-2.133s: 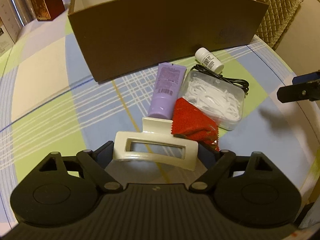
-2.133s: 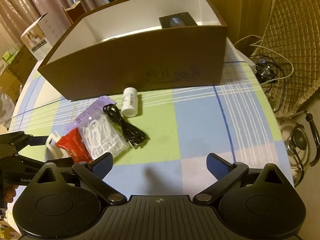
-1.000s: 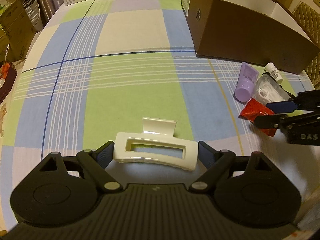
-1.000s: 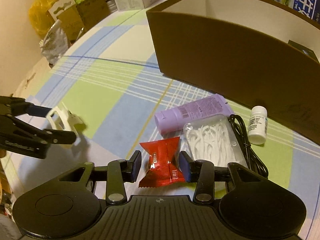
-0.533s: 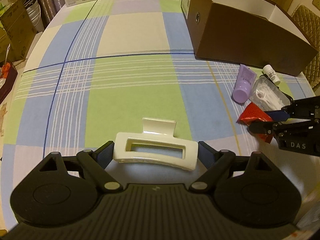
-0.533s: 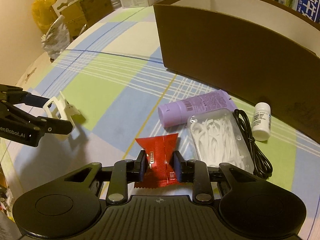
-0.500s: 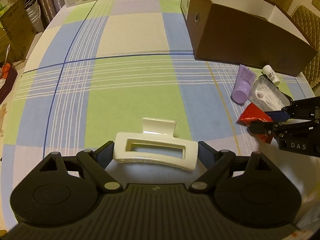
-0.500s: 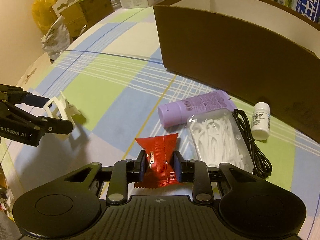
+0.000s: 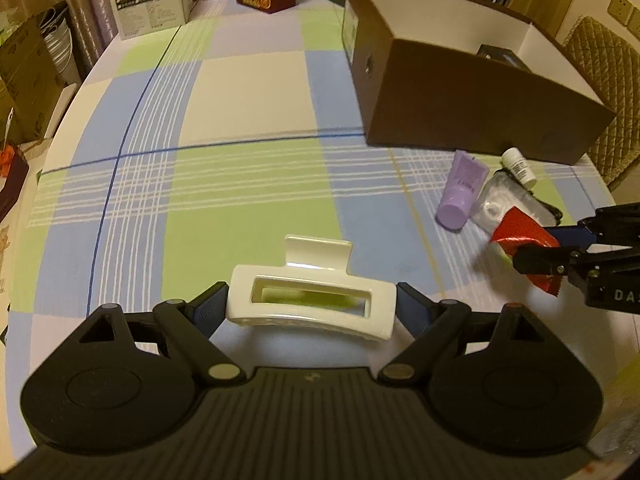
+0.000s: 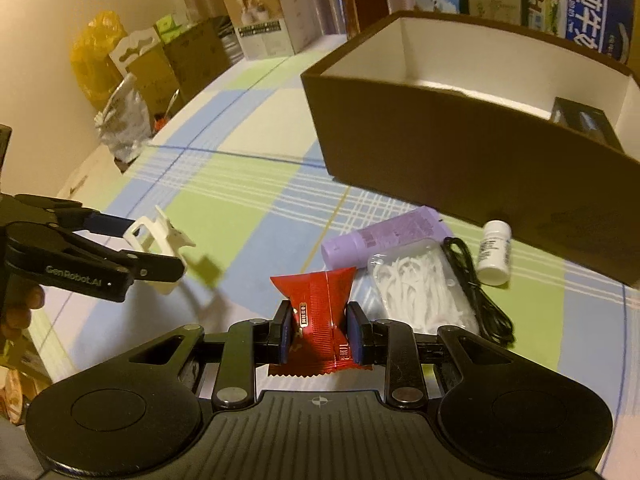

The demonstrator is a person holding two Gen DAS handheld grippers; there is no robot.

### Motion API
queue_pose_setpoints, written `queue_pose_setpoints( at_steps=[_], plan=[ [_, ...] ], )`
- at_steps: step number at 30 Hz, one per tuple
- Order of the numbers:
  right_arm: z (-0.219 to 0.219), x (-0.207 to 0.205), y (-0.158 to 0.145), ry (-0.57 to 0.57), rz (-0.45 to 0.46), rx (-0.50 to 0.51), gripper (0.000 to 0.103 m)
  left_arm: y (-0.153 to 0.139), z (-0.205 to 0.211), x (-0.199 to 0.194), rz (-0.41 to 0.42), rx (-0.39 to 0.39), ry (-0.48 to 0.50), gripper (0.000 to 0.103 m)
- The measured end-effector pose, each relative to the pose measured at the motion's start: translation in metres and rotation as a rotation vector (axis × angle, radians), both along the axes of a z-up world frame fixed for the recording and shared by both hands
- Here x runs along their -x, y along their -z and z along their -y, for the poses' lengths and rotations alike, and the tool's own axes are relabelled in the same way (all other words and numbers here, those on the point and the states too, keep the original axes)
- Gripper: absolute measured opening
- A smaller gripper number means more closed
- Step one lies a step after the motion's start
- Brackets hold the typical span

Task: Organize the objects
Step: 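Carry the claw clip with the left tool while the right tool carries the candy packet into the box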

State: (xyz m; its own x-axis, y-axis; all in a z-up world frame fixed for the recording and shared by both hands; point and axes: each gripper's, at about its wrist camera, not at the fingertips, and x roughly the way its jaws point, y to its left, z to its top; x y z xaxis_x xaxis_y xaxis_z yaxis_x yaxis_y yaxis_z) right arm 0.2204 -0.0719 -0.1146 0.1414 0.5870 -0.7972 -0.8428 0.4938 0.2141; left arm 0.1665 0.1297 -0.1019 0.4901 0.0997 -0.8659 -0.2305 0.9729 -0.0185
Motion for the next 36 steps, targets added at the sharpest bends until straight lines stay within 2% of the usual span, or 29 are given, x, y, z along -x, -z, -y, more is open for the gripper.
queue_pose_setpoints(
  at_steps=[11, 25, 36],
  plan=[
    [0.042, -0.013, -0.024, 0.121, 0.005, -0.017, 0.025, -0.022, 0.030, -0.013, 0.056, 0.008, 0.086, 0.086],
    [0.086, -0.042, -0.053, 0.283, 0.043, -0.057, 0.025, -0.047, 0.075, -0.054, 0.123, 0.020, 0.216, 0.086],
    [0.083, -0.074, -0.082, 0.294, 0.089, -0.135, 0.025, -0.068, 0.094, -0.096, 0.172, 0.032, 0.244, 0.086]
  ],
)
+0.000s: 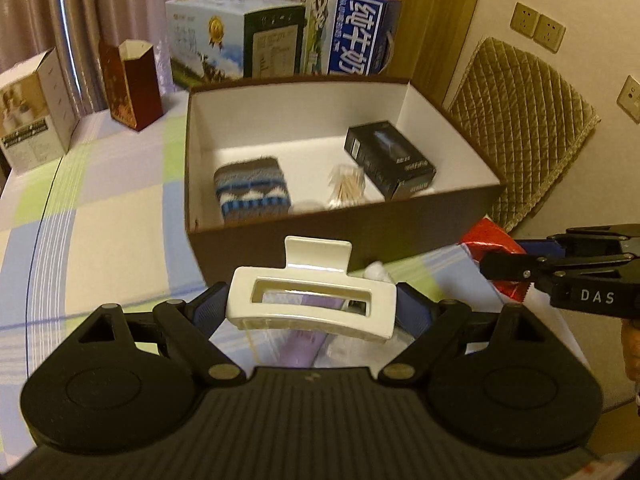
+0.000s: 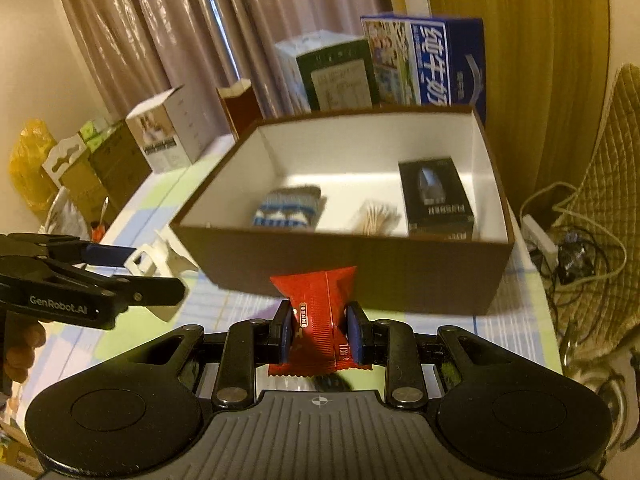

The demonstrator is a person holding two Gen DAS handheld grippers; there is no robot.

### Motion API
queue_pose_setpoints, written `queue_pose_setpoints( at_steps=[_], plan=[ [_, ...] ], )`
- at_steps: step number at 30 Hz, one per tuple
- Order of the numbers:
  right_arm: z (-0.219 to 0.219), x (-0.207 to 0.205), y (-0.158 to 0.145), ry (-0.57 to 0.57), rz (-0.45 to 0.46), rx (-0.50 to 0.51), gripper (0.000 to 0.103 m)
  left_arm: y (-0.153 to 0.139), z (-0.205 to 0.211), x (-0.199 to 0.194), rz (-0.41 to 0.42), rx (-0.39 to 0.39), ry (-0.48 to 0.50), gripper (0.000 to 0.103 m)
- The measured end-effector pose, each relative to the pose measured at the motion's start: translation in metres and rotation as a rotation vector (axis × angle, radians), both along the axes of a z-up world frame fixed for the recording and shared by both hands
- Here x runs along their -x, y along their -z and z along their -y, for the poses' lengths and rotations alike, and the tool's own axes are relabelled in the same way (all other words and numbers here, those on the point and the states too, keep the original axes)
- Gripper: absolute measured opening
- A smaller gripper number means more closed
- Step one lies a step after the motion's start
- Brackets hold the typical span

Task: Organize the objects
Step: 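Carry the claw clip with the left tool while the right tool carries the candy packet into the box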

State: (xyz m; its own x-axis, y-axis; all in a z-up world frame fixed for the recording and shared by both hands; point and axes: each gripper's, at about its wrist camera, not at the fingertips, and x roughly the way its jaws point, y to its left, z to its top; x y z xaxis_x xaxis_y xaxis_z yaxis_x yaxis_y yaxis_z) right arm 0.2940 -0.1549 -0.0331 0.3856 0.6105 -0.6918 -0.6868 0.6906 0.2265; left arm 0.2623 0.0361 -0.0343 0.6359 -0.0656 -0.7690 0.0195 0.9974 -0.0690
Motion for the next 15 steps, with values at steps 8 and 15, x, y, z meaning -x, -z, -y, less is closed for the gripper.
queue_pose_setpoints(
  at_steps=[8, 15],
  plan=[
    [-0.016, -0.024, -0.016, -0.009, 0.039, -0.045, 0.025, -0.012, 0.004, -0.031, 0.037, -0.012, 0.009, 0.086],
    [-0.034, -0.051, -0.026, -0.015, 0.039, -0.080, 0.025, -0.017, 0.001, -0.060, 0.047, -0.021, -0.006, 0.086]
  ],
)
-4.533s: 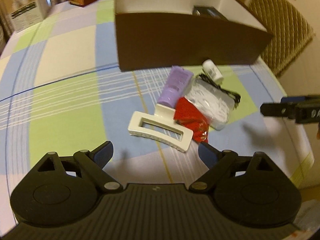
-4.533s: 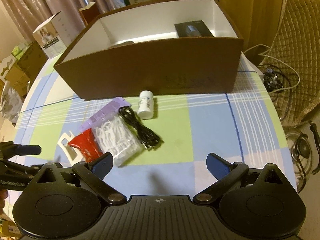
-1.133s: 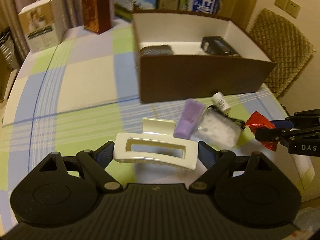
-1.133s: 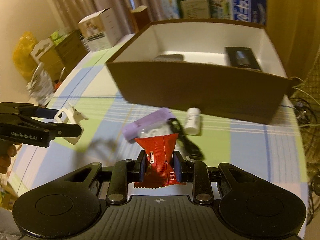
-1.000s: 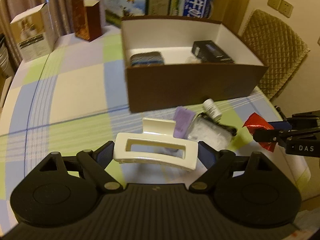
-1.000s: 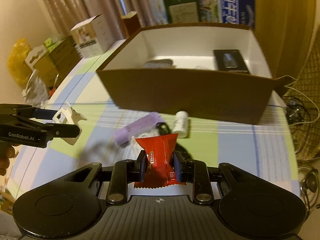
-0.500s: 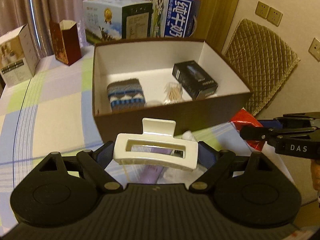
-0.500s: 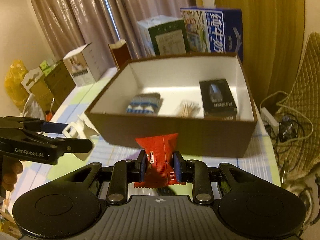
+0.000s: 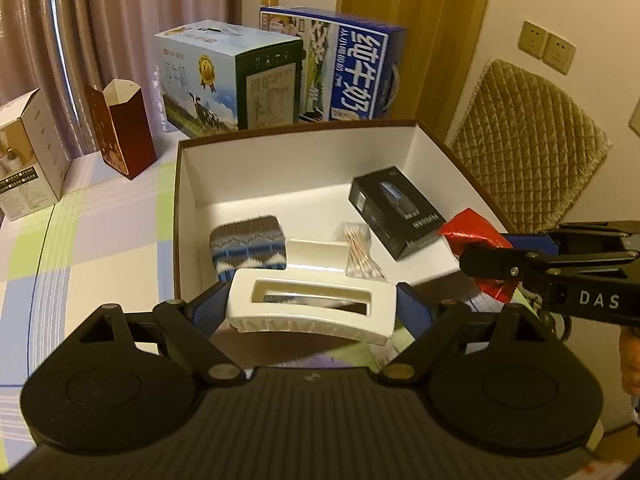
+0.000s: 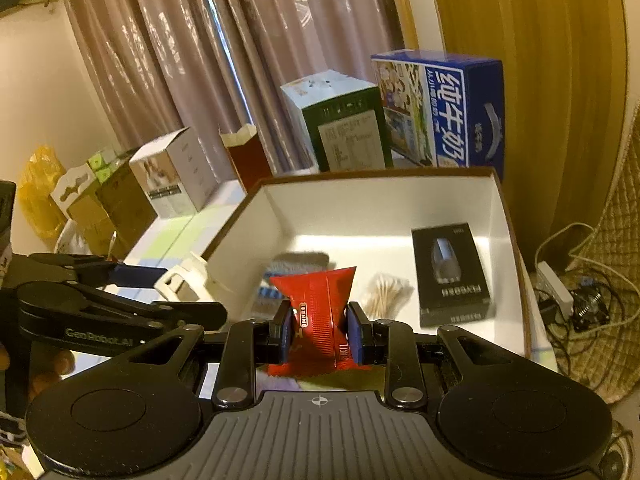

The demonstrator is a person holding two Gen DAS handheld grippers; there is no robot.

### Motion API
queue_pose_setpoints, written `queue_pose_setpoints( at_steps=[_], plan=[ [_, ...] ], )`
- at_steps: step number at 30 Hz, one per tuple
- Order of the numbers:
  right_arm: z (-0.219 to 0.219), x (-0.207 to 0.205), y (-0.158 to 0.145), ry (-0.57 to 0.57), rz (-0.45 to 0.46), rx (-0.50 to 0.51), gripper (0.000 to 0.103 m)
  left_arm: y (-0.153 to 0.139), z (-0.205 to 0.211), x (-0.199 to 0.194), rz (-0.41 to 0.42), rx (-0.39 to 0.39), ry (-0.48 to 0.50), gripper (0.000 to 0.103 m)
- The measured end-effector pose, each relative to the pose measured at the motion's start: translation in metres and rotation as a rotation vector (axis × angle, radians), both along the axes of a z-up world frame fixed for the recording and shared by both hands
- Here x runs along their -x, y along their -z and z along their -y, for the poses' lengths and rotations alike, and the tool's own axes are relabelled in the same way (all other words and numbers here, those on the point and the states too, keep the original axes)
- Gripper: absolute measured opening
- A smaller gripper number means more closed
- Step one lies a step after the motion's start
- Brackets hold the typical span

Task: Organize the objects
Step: 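Carry the claw clip with the left tool while the right tool carries the candy packet into the box, then open both tools to drop the clip and candy packet into the box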

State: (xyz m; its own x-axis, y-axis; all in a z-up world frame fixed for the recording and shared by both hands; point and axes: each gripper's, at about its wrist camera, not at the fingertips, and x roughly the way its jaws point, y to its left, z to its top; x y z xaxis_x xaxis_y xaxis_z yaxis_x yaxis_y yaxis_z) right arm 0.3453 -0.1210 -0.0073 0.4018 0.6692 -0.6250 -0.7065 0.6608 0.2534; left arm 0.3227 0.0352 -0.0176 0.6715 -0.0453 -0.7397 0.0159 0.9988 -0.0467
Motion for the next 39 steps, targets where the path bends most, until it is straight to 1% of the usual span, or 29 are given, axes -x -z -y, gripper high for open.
queue_pose_setpoints(
  at_steps=[5, 8, 13, 18, 22, 31, 39],
  plan=[
    [-0.018, -0.022, 0.001, 0.003, -0.004, 0.014, 0.025, 0.002, -0.010, -0.026, -0.008, -0.015, -0.020, 0.086],
    [-0.028, -0.035, 0.005, 0.001, -0.012, 0.018, 0.025, 0.005, -0.017, -0.044, -0.018, 0.001, -0.028, 0.086],
    [-0.043, -0.058, 0.015, 0.007, -0.024, 0.034, 0.025, 0.012, -0.024, -0.071, -0.030, -0.016, -0.032, 0.086],
    [-0.058, -0.082, 0.028, 0.026, -0.019, 0.072, 0.025, 0.024, -0.032, -0.101, -0.048, -0.012, -0.041, 0.086],
    [-0.066, -0.103, 0.036, 0.040, -0.027, 0.084, 0.025, 0.034, -0.035, -0.124, -0.071, -0.043, -0.043, 0.086],
    [-0.075, -0.138, 0.054, 0.066, -0.059, 0.105, 0.025, 0.052, -0.040, -0.160, -0.100, -0.080, -0.040, 0.086],
    [-0.079, -0.151, 0.064, 0.078, -0.079, 0.121, 0.025, 0.064, -0.041, -0.186, -0.114, -0.116, -0.044, 0.086]
  ],
)
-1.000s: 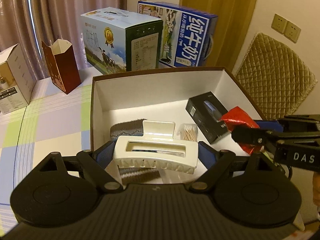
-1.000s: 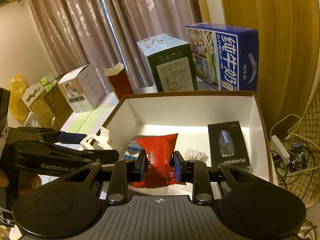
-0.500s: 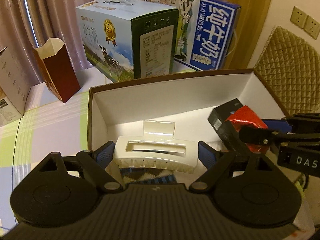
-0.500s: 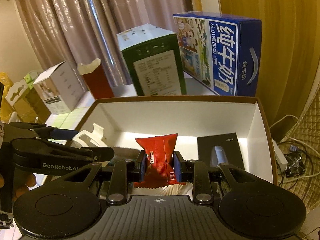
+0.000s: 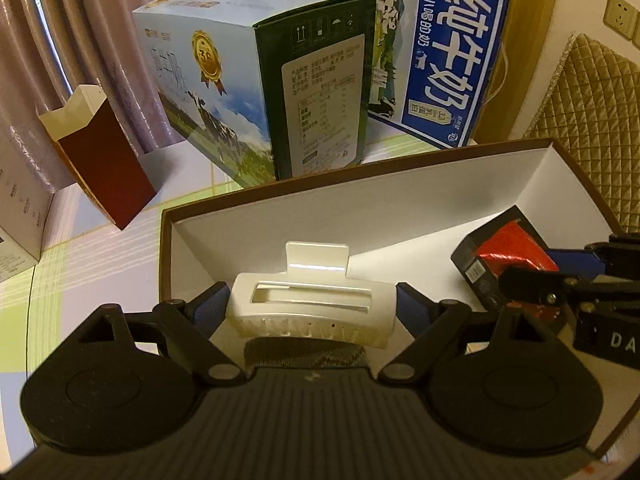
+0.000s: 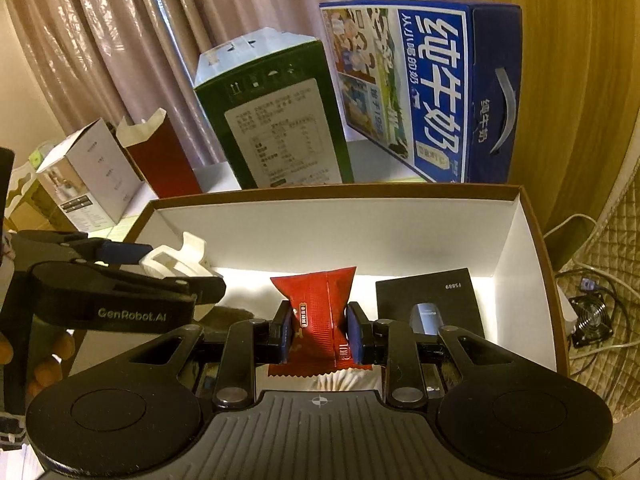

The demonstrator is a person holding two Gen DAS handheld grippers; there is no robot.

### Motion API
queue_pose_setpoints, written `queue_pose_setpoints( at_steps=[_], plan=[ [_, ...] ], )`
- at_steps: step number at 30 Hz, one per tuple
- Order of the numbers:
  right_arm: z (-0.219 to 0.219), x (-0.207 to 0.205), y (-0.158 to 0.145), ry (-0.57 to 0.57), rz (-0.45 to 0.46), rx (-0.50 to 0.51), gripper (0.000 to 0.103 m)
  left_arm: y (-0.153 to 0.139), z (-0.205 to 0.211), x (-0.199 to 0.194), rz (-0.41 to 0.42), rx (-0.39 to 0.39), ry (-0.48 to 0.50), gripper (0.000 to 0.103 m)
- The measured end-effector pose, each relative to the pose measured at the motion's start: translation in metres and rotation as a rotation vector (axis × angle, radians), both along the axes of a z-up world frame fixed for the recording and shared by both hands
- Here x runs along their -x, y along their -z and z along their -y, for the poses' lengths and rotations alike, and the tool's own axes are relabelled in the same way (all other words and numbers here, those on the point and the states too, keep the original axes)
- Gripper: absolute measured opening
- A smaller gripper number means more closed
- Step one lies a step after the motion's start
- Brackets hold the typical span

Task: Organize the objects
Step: 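Open both tools to drop the clip and candy packet into the box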

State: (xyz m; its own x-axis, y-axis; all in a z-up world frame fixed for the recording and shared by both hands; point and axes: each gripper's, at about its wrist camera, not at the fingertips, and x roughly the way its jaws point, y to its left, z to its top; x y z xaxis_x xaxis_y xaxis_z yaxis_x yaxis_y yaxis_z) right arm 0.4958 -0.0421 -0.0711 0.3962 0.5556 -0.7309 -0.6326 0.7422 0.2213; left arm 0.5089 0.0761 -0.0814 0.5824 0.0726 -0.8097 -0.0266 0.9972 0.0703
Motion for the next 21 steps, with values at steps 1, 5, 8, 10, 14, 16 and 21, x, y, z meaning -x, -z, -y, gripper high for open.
queue_pose_setpoints(
  at_steps=[1, 5, 8, 10, 14, 16, 21],
  plan=[
    [0.000, -0.001, 0.001, 0.002, -0.004, 0.000, 0.025, 0.001, 0.000, -0.002, -0.003, -0.002, -0.004, 0.086],
    [0.000, -0.002, 0.004, 0.007, -0.015, 0.001, 0.025, 0.004, -0.003, -0.007, -0.010, -0.006, -0.021, 0.089],
    [0.000, -0.002, 0.006, 0.006, -0.019, 0.003, 0.025, 0.003, -0.005, -0.007, -0.010, 0.009, -0.022, 0.091],
    [0.000, -0.001, 0.007, 0.004, -0.023, 0.004, 0.025, 0.001, -0.006, -0.006, -0.008, 0.012, -0.024, 0.094],
    [-0.003, 0.000, 0.009, -0.002, -0.029, 0.005, 0.025, -0.003, -0.007, -0.002, -0.002, 0.023, -0.027, 0.095],
    [-0.005, 0.002, 0.009, -0.011, -0.025, 0.008, 0.025, -0.005, -0.009, 0.000, -0.003, 0.033, -0.035, 0.095],
    [-0.010, 0.004, 0.009, -0.013, -0.012, -0.010, 0.037, -0.008, -0.013, 0.006, -0.002, 0.052, -0.056, 0.098]
  ],
)
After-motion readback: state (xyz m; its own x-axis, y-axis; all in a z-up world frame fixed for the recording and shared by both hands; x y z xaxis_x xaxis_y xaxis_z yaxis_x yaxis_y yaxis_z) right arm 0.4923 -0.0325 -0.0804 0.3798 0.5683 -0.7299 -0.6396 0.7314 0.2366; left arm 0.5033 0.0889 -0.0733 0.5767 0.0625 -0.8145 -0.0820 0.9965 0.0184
